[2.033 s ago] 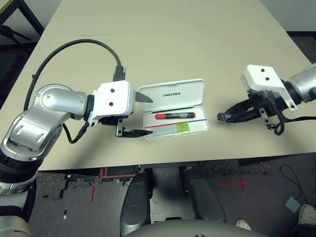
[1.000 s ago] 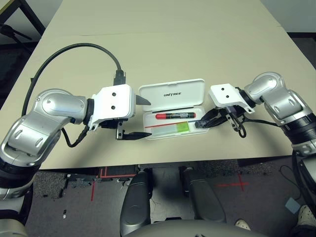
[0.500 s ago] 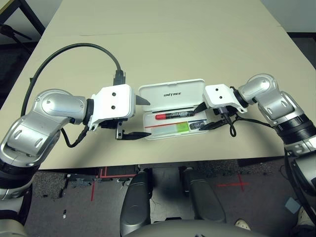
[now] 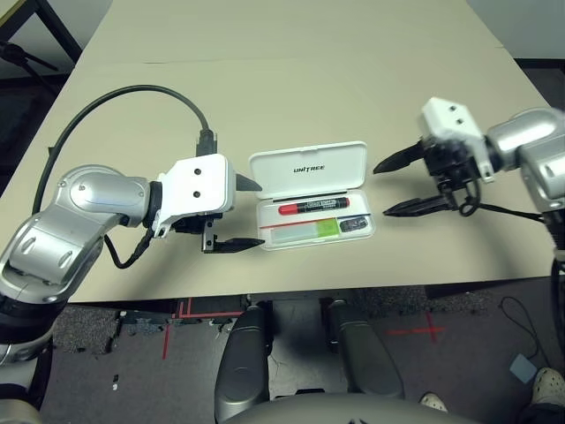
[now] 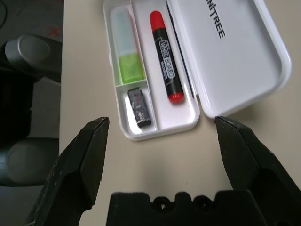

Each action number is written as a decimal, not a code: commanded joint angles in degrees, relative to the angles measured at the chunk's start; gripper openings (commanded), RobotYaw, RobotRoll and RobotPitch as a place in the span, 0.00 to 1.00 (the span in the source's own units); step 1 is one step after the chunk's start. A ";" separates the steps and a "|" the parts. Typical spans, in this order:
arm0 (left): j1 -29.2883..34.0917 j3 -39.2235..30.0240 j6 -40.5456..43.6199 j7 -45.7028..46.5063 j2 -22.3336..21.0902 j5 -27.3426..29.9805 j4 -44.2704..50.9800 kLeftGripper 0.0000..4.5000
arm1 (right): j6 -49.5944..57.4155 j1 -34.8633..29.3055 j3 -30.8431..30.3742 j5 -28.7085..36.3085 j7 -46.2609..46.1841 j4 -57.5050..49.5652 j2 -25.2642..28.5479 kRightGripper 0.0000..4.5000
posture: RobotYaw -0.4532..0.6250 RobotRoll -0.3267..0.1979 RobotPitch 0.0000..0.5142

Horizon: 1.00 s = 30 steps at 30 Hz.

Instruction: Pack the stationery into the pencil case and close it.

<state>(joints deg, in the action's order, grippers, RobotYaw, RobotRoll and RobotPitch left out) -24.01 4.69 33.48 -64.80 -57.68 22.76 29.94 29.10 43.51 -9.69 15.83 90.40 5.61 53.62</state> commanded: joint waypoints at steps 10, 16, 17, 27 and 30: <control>0.99 -0.29 -3.27 0.41 0.15 -2.48 -6.36 1.00 | 12.43 -16.32 12.61 7.15 -7.34 -10.00 10.03 0.99 | 0.41 0.62 0.40; -0.25 0.66 -3.97 2.84 2.15 -5.48 -11.63 1.00 | 14.29 -20.93 15.90 9.33 -10.68 -11.41 10.64 0.99 | 0.39 0.62 0.40; -0.68 0.89 -3.73 3.54 2.60 -6.12 -12.77 1.00 | 14.25 -21.35 16.05 9.53 -10.99 -11.58 10.65 0.99 | 0.39 0.62 0.40; -5.47 2.03 -1.26 9.48 7.43 -11.40 -25.70 0.44 | 14.48 -20.81 14.91 10.93 -13.84 -12.13 9.91 1.00 | 0.39 0.62 0.40; -6.17 2.45 -1.50 9.86 9.20 -11.96 -27.68 0.15 | 14.26 -20.30 14.33 11.01 -14.24 -12.13 9.63 1.00 | 0.39 0.62 0.40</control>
<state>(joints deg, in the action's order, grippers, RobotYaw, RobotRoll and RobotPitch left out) -29.82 6.13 31.88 -55.24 -48.99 11.65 3.26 43.22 23.01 5.21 26.14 76.43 -5.53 63.41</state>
